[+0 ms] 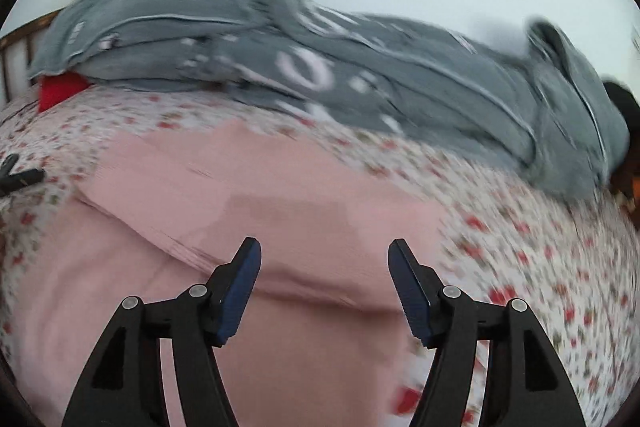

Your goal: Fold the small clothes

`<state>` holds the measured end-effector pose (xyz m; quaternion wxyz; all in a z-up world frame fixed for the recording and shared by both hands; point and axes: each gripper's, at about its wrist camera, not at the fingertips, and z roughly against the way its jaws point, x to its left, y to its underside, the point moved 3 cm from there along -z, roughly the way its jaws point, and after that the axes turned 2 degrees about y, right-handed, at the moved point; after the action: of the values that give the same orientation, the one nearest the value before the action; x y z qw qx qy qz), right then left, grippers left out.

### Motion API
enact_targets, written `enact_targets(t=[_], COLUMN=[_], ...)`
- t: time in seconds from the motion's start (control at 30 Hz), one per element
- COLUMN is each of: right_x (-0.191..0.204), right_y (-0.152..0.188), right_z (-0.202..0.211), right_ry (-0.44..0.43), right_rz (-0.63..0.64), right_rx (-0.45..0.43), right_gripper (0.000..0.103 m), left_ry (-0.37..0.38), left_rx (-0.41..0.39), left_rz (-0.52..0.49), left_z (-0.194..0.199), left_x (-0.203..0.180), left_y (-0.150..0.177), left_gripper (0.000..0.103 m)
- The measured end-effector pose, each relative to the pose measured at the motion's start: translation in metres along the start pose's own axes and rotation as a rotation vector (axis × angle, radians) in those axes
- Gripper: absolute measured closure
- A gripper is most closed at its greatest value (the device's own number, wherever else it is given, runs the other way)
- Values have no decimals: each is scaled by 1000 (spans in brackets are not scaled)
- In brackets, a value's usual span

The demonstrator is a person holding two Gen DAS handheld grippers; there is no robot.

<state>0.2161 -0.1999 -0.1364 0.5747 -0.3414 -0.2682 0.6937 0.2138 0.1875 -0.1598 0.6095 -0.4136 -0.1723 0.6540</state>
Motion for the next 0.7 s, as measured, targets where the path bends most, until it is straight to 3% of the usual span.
enact_targets(t=[0.13, 0.27, 0.37, 0.5, 0.6, 0.63, 0.67, 0.7], right_x=[-37, -54, -61, -64, -62, -61, -62, -61], right_y=[27, 36, 41, 42, 41, 41, 41, 42], right_z=[-12, -14, -16, -19, -22, -23, -24, -24], right_ry=[-16, -112, -141, -154, -158, -161, -163, -162], right_rz=[-103, -184, -234, -269, -264, -261, -259, -259], right_rx=[21, -14, -12, -5, -1, 4, 8, 11], right_gripper=[38, 38, 38, 38, 38, 38, 38, 38], left_ry=[50, -28, -36, -93, -74, -71, -66, -72], left_rx=[58, 88, 133, 164, 168, 175, 182, 191], left_rz=[-104, -216, -205, -191, -123, -114, -112, -127], left_z=[-30, -63, -79, -95, -101, -103, -104, -105], left_x=[-50, -76, -76, -67, -59, -59, -59, -61], left_y=[-10, -19, -23, -21, -23, -24, -25, -24], left_gripper=[30, 43, 53, 56, 56, 59, 74, 80])
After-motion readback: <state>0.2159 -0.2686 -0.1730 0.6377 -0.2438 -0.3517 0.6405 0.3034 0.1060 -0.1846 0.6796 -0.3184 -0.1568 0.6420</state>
